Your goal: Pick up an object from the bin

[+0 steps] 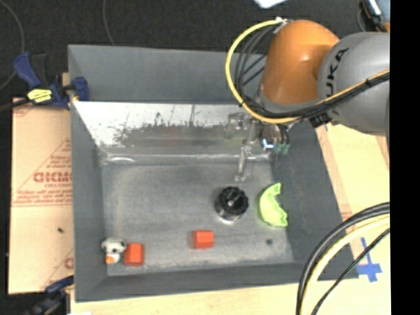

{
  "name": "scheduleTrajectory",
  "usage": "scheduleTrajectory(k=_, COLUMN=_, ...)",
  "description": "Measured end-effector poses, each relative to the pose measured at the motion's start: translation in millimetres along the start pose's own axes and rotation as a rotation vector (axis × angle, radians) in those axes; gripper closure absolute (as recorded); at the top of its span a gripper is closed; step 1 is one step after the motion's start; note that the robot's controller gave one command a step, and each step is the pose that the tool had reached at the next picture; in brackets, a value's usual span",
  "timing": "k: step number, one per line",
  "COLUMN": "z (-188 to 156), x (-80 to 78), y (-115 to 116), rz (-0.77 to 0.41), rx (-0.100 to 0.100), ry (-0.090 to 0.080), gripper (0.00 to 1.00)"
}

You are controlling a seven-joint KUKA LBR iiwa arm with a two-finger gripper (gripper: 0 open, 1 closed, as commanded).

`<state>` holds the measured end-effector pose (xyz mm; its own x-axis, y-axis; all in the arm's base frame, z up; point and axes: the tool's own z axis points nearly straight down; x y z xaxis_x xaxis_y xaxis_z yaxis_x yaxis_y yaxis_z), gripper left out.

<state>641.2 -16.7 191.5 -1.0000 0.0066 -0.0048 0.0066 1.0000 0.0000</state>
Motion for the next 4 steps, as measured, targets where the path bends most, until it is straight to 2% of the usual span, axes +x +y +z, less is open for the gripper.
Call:
scheduleTrajectory(k=1, z=63, x=32.5, y=-22, rz=-0.103, rx=0.0, ry=0.001, gripper=0.0)
scheduleTrajectory(k=2, z=78, x=53.7, y=-32, rz=0.028, rx=-0.001, ry=0.004, gripper=0.0)
scheduleTrajectory(k=3, z=115, x=51.1, y=-27, rz=0.222, rx=0.0, ry=-0.004, gripper=1.0)
scheduleTrajectory(k=4, z=115, x=51.0, y=-27, rz=0.22, rx=0.001, ry=-0.004, gripper=1.0)
